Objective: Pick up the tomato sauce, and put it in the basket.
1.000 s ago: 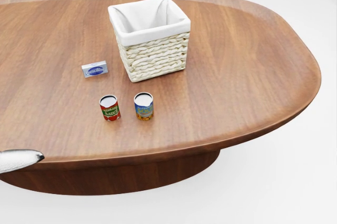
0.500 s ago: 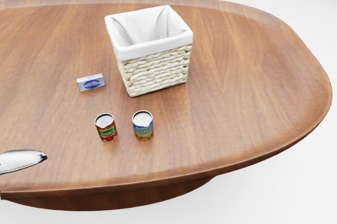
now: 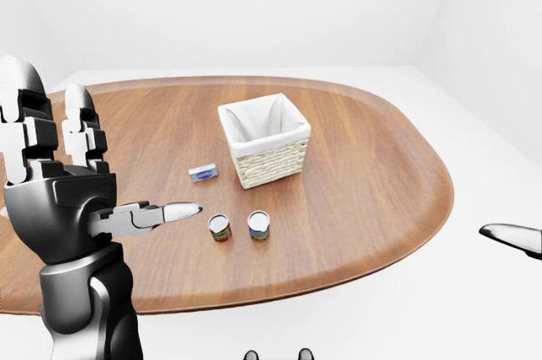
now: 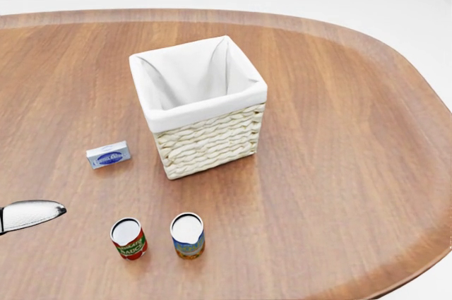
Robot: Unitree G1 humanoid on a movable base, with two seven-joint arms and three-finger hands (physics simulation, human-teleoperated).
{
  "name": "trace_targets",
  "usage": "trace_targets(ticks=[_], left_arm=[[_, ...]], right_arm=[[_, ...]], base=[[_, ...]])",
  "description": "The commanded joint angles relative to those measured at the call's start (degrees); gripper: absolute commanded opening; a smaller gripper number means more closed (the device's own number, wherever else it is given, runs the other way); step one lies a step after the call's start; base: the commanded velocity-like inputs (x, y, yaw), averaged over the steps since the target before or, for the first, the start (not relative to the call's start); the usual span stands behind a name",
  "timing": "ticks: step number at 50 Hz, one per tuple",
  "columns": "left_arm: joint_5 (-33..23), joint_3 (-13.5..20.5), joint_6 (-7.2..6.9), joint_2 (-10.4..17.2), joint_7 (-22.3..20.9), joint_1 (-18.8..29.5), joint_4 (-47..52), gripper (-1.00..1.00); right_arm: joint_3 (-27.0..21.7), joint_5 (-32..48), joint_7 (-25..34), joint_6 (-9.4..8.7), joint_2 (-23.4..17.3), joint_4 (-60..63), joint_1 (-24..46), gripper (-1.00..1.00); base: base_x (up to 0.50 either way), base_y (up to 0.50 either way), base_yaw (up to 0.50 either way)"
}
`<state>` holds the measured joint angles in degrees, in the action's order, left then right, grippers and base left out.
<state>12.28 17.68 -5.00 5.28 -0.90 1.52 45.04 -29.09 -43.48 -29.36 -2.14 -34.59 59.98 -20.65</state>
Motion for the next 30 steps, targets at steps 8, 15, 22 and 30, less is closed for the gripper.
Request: trace_targets(ticks=[8,15,22,30], left_arm=[[0.23,0.17,0.00,0.07,0.02,0.03,0.48,1.00],[0.06,0.04,0.00,-0.01,0.00,-0.02,0.47,1.00],[-0.12,-0.15,0.00,-0.08,-0.05,-0.08,0.13,1.00],[-28.67,-14.72,0.00,14.38,-28.87,18.39,-15.91,1.00]], right_arm=[[0.65,-0.40,-0.64,1.00,-1.80,0.01,-0.40,1.00],[0.42,-0.47,-0.64,1.96,-1.86,0.01,-0.95,1.00],[-0.02,-0.63,-0.64,3.44,-1.72,0.01,-1.46,1.00],[-0.56,0.68,0.79,-1.26,2.18,0.01,1.02,1.00]], base=[[0.50,0.00,0.00],[0.50,0.00,0.00],[0.09,0.00,0.00],[0.00,0.00,0.00]])
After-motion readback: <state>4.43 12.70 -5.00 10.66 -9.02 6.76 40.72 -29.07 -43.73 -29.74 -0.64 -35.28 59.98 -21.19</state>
